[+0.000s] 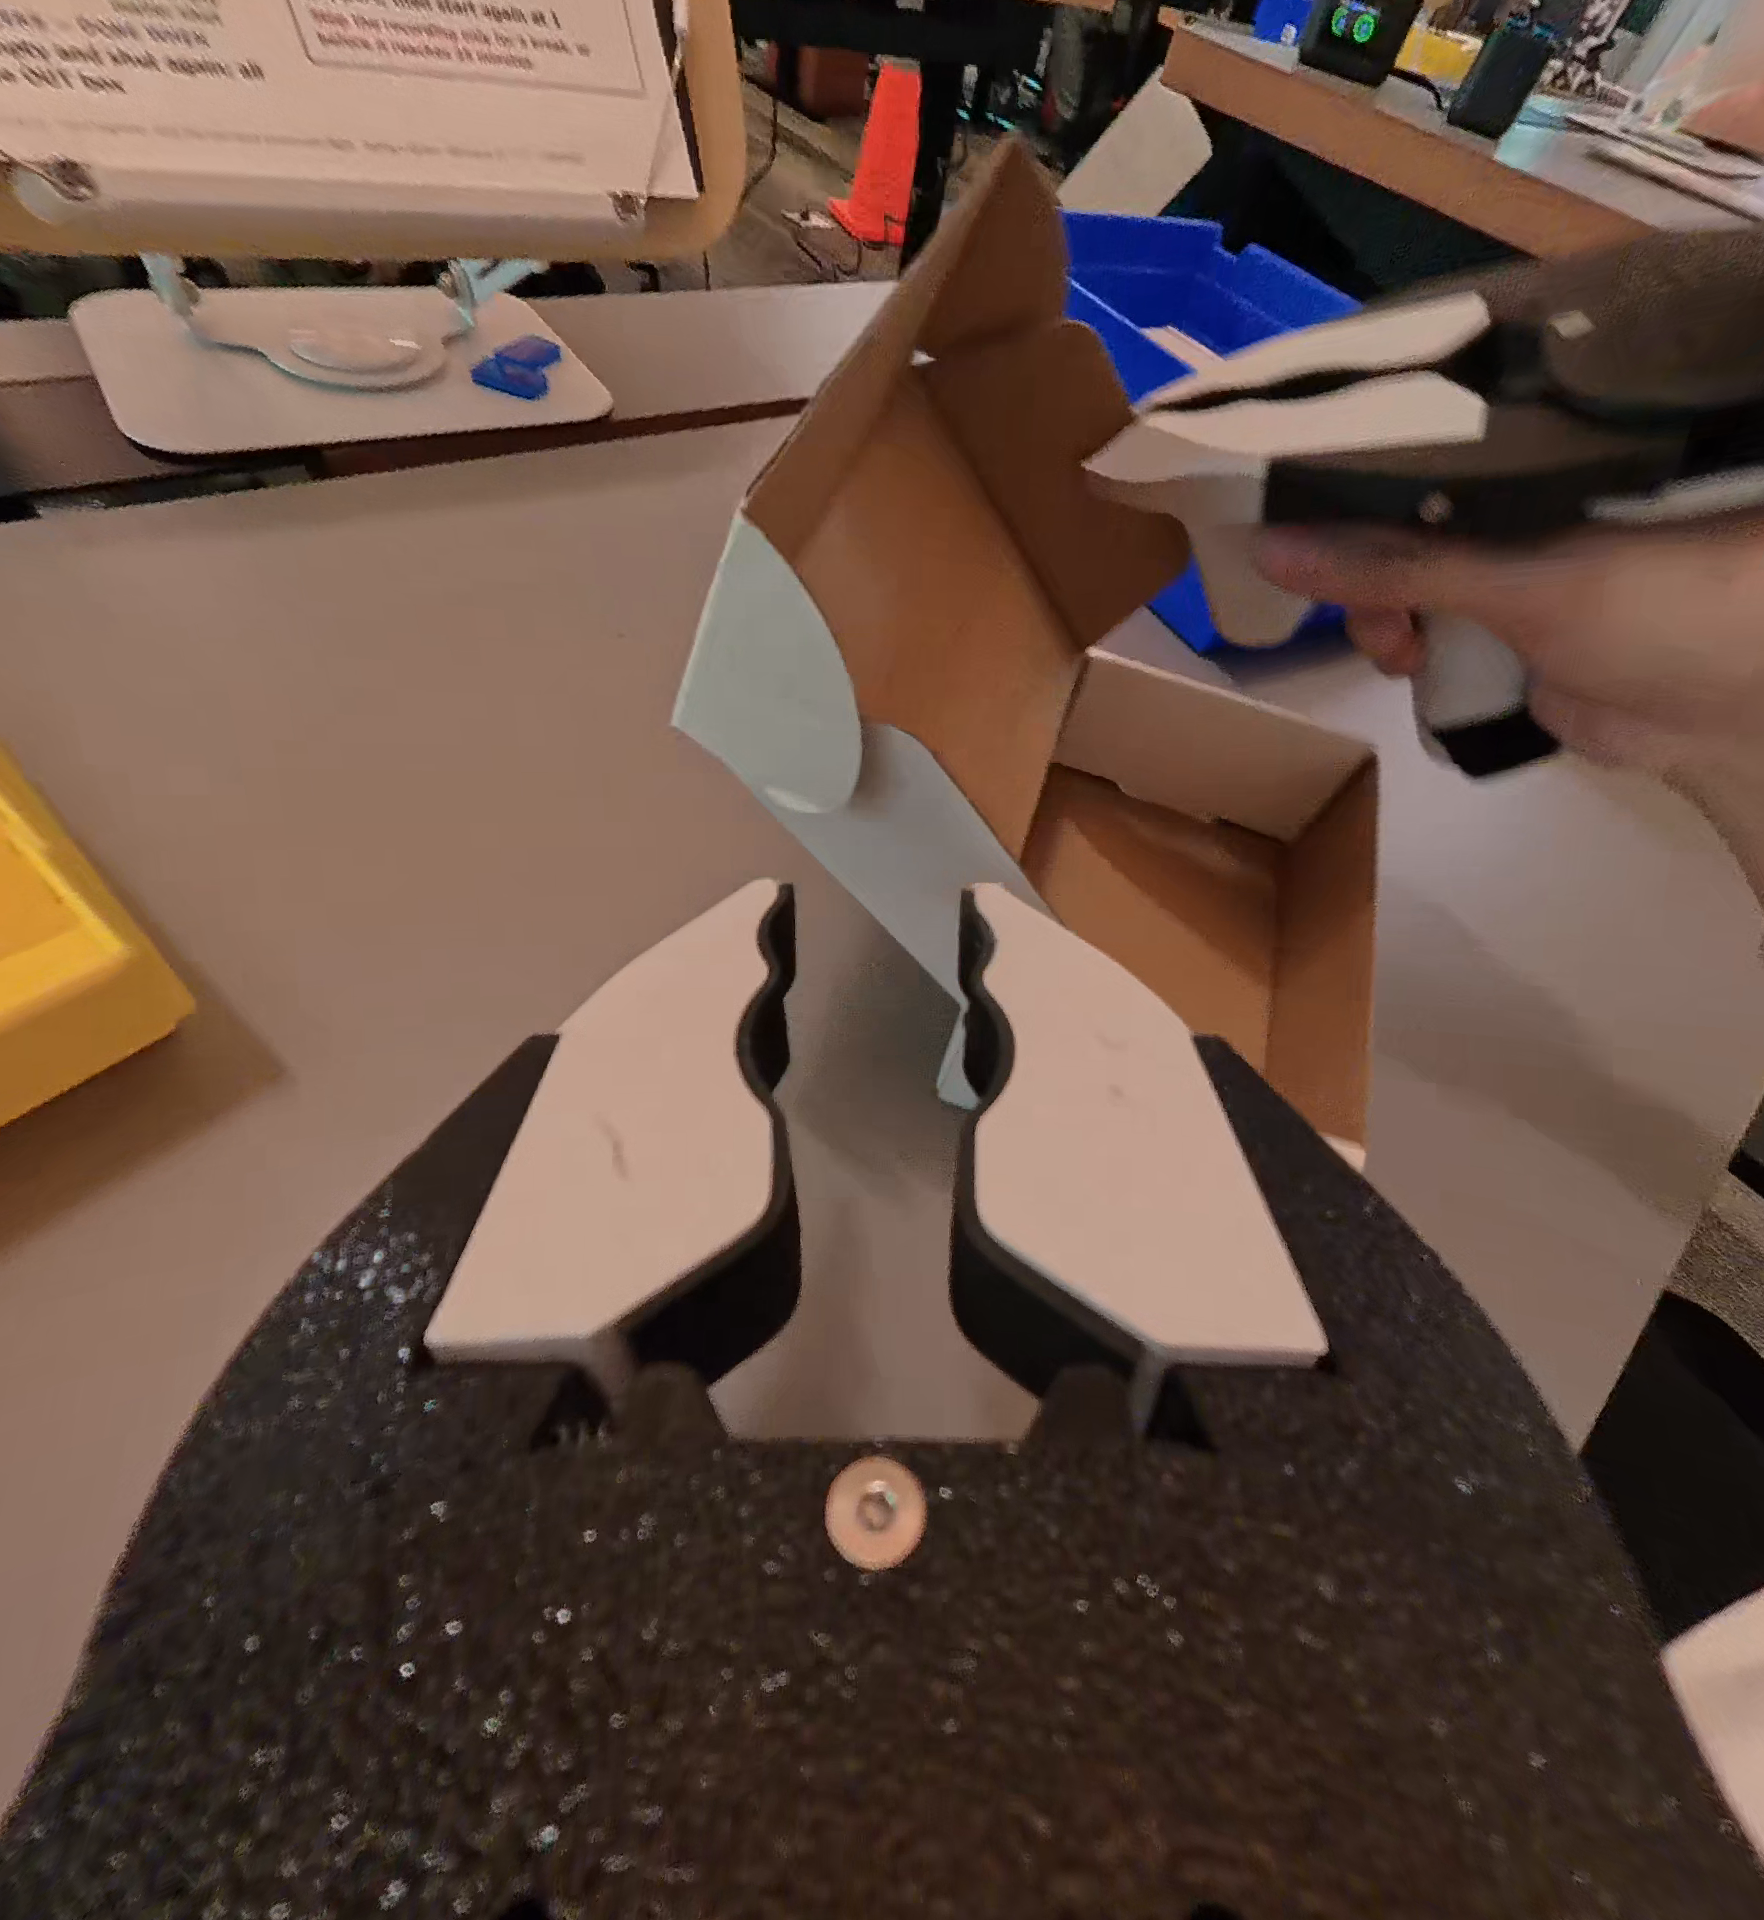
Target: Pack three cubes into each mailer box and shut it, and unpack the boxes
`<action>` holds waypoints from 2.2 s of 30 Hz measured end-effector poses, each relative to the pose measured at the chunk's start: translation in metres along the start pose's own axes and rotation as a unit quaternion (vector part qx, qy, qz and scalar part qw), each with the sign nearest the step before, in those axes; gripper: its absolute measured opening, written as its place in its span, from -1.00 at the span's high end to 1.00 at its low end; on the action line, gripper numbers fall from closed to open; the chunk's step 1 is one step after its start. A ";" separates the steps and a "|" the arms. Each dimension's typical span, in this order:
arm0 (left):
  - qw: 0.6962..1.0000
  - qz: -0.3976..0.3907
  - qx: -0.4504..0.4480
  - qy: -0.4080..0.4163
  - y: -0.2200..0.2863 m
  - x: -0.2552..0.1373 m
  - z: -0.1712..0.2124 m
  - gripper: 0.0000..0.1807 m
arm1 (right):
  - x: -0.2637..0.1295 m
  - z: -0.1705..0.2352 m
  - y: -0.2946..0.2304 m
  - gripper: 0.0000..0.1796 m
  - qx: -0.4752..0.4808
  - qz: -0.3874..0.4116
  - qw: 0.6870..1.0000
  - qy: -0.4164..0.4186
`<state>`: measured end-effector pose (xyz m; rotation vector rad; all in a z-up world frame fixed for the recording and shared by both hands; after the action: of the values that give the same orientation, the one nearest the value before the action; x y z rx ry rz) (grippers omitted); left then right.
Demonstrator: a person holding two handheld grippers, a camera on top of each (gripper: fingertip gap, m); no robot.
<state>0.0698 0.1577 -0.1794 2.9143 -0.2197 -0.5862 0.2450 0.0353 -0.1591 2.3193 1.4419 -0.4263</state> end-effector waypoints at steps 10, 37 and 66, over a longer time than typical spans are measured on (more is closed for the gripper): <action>0.997 -0.070 0.038 0.012 0.011 0.001 -0.004 0.81 | -0.049 0.041 -0.048 0.97 0.030 0.169 0.979 0.113; 0.985 -0.004 0.121 -0.121 0.046 -0.029 -0.005 0.82 | -0.091 0.076 -0.076 0.95 -0.038 0.196 0.972 0.125; 0.976 -0.070 0.138 -0.155 0.043 -0.011 0.009 0.90 | -0.096 0.081 -0.091 0.78 -0.045 0.183 0.978 0.091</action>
<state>0.0515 0.1161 -0.1756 3.1050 -0.1424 -1.1205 0.1171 -0.0413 -0.2023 2.5279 1.0460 -0.0432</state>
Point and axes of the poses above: each gripper's, where its closed fingertips meet, x out along the fingers, z out of its underside, y = z × x across the jaws, the point moved 6 cm from there along -x, back along the fingers
